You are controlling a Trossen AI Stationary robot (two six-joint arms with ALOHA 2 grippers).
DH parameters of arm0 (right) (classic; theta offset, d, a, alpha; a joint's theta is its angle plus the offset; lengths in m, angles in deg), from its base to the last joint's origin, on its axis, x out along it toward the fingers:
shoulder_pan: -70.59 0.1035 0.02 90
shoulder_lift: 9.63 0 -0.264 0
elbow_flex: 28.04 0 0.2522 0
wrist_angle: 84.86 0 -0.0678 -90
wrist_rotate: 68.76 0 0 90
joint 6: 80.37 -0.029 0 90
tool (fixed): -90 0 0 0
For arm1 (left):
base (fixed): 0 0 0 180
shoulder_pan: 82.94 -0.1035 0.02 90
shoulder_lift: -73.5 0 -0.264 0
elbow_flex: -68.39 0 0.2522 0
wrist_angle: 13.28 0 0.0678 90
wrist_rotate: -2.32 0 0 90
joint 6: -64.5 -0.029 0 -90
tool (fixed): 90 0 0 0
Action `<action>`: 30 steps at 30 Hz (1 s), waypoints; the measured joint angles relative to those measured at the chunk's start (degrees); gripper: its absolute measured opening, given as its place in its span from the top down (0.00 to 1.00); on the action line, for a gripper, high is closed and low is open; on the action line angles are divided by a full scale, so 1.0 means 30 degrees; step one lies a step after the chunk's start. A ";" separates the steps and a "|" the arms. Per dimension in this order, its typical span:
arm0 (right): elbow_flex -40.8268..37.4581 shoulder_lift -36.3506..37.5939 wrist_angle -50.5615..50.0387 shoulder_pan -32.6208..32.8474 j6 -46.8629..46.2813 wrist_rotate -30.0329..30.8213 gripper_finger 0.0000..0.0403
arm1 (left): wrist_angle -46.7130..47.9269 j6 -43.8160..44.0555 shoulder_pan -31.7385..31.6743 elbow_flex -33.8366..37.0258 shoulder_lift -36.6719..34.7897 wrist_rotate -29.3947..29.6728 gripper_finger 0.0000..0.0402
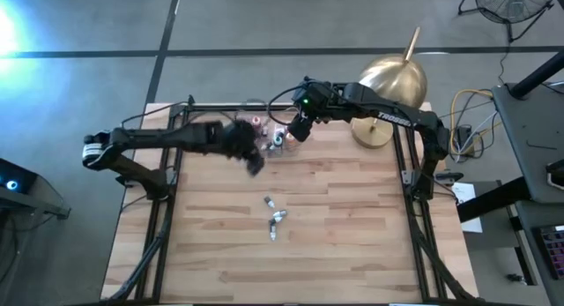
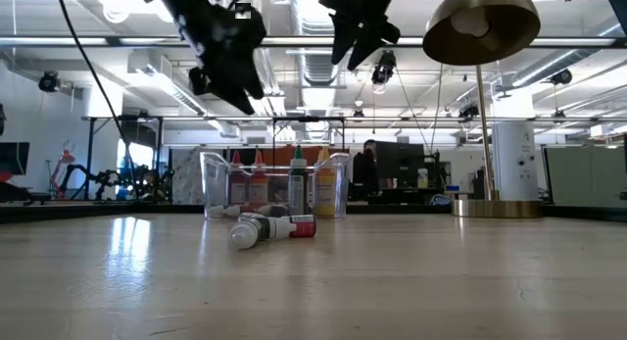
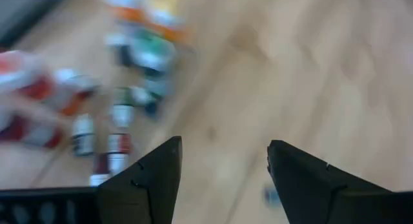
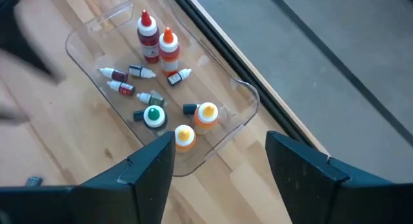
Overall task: Pick & Place food coloring
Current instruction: Put the small blue food coloring bottle into the transparent bin
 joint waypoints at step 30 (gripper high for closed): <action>-0.2579 0.0029 -0.2102 0.0015 0.1105 -0.0073 0.42 | -0.6216 -1.5710 0.3620 0.2296 0.7092 -0.5600 0.51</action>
